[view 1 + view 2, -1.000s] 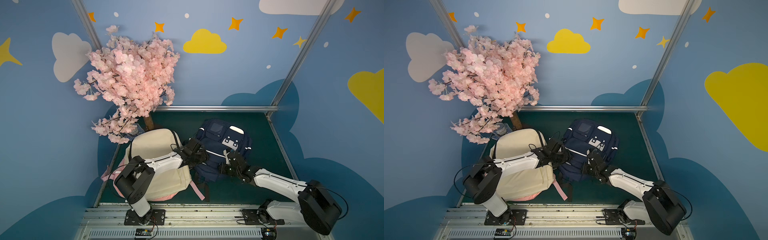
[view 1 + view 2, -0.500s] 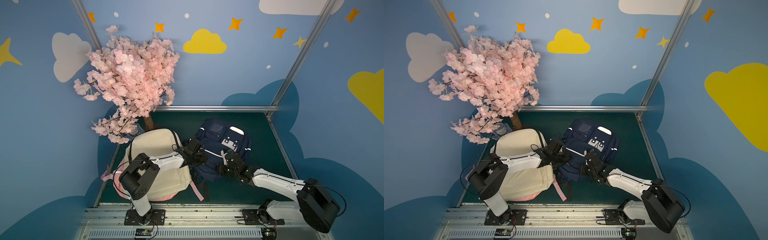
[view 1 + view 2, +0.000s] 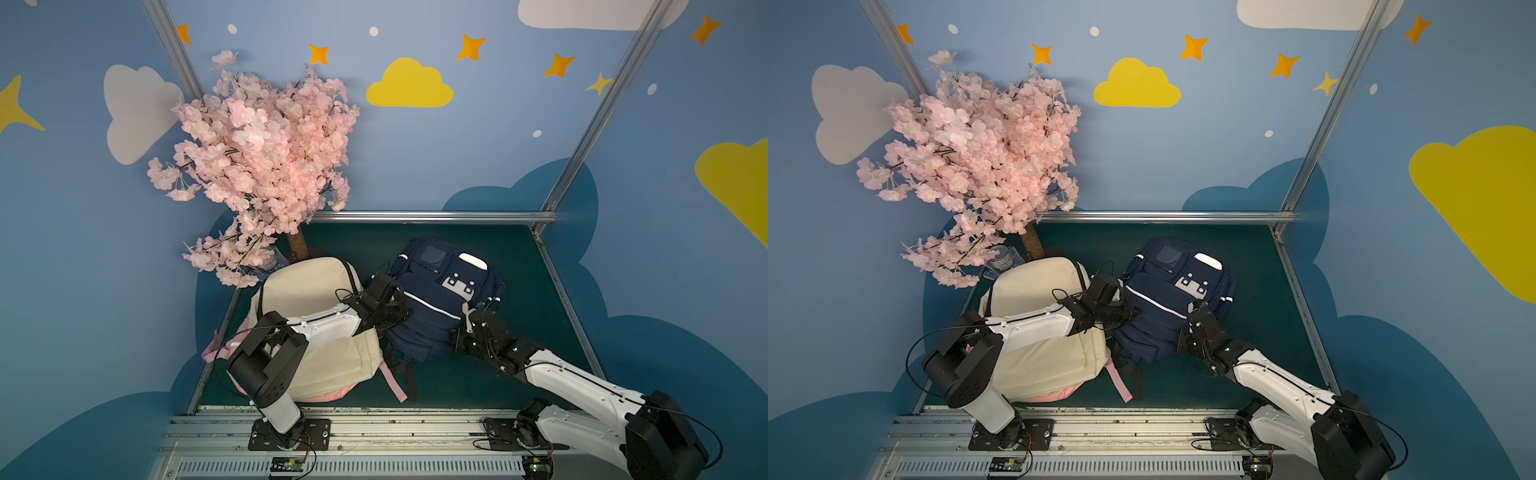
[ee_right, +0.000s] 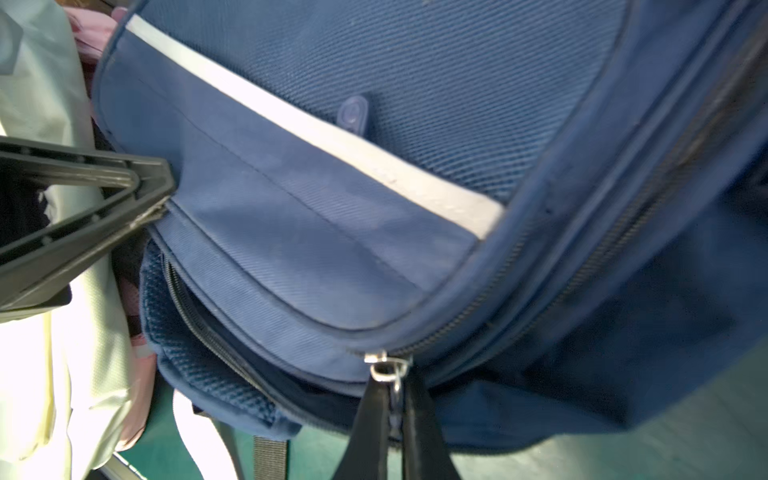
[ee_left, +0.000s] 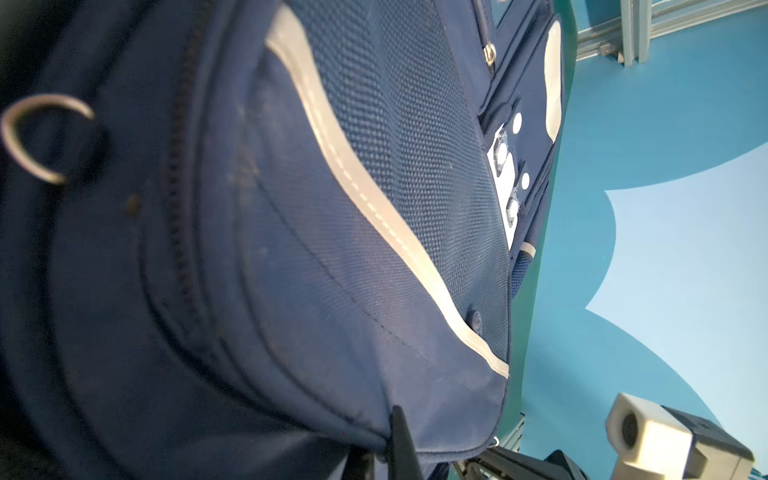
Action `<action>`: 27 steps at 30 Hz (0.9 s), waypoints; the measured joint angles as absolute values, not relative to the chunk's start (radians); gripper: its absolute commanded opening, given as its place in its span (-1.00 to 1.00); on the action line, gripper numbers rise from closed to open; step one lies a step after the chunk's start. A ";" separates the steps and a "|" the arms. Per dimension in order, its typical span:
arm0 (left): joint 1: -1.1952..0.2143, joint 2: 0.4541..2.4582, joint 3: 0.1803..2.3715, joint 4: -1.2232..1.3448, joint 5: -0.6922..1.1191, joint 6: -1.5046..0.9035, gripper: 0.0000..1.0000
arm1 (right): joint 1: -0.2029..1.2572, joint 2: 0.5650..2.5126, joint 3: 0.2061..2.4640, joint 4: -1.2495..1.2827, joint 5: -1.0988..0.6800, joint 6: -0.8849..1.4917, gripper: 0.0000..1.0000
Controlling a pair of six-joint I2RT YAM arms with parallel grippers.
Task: Zip up the backpack
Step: Zip the zipper on the backpack.
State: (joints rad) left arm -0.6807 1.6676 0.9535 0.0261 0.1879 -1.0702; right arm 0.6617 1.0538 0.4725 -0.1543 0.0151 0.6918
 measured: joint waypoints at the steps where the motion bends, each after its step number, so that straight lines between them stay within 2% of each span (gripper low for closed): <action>1: -0.681 1.668 0.953 0.024 0.187 -1.069 -0.82 | 0.661 1.049 0.472 -0.150 0.009 0.681 -1.00; 4: -0.683 1.668 0.954 0.017 0.177 -1.056 -0.42 | 0.659 1.052 0.472 -0.142 -0.006 0.665 -1.00; 7: -0.696 1.668 0.955 -0.008 0.149 -1.056 -0.15 | 0.670 1.071 0.473 -0.135 -0.015 0.654 -1.00; 16: -0.786 1.677 0.977 -0.007 0.139 -1.093 -0.02 | 0.744 1.136 0.500 -0.097 -0.018 0.631 -1.00; 18: -0.799 1.694 0.987 -0.001 0.142 -1.104 -0.04 | 0.756 1.140 0.503 -0.088 -0.017 0.627 -1.00; 22: -0.804 1.733 1.007 -0.001 0.143 -1.113 -0.25 | 0.764 1.149 0.503 -0.081 -0.014 0.626 -1.00; 27: -0.801 1.743 1.013 -0.014 0.141 -1.124 -0.68 | 0.768 1.151 0.503 -0.086 0.002 0.615 -1.00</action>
